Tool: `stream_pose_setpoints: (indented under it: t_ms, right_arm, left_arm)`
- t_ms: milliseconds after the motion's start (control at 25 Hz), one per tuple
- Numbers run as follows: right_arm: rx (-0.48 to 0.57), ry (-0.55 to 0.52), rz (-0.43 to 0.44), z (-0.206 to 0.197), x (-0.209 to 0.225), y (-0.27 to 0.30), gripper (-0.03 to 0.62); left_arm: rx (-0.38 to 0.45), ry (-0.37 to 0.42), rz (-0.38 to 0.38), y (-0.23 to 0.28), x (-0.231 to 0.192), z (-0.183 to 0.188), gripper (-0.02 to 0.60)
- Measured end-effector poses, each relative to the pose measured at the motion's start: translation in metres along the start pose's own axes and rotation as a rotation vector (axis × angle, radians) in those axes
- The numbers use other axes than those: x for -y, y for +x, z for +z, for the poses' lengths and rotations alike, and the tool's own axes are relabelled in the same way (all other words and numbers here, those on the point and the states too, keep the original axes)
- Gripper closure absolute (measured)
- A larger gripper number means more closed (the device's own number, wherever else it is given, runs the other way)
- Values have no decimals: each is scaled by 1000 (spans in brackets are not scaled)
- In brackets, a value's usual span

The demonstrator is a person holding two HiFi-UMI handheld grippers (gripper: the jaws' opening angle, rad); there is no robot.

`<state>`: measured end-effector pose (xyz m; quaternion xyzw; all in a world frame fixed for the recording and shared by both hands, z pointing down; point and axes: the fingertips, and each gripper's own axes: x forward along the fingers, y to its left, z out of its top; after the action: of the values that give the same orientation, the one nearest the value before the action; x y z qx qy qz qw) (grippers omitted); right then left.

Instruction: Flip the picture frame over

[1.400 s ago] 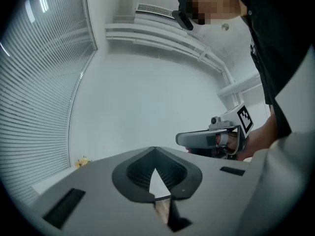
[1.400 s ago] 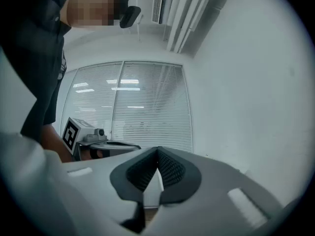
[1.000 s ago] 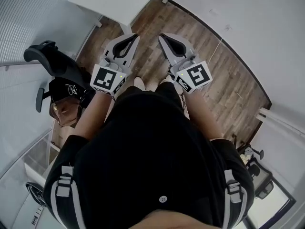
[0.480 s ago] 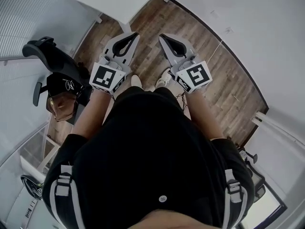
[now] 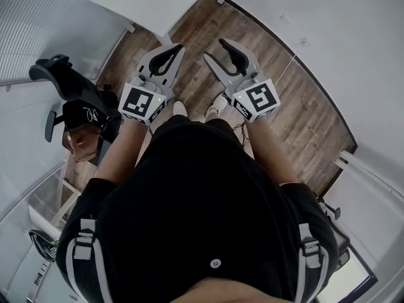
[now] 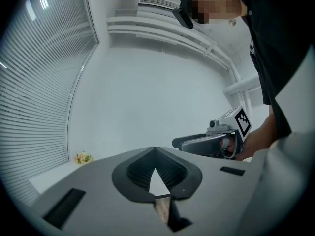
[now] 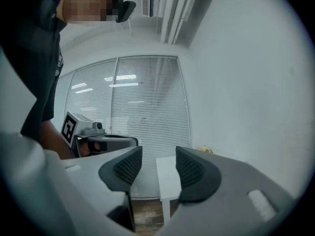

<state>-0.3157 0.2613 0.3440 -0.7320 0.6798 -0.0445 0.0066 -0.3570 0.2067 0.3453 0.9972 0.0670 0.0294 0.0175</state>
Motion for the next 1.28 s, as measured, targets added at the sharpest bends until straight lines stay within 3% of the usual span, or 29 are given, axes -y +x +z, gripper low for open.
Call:
stream_pose_setpoints:
  t_ms: [240, 880, 1280]
  right_arm:
    - [17, -4, -40, 1, 34, -1, 311]
    - [33, -15, 9, 12, 115, -21, 264]
    - [47, -1, 75, 14, 167, -44, 263]
  left_arm:
    - [-11, 4, 9, 21, -2, -3, 577]
    - [-23, 15, 60, 101, 15, 3, 577]
    - [-26, 48, 140, 152, 34, 12, 577]
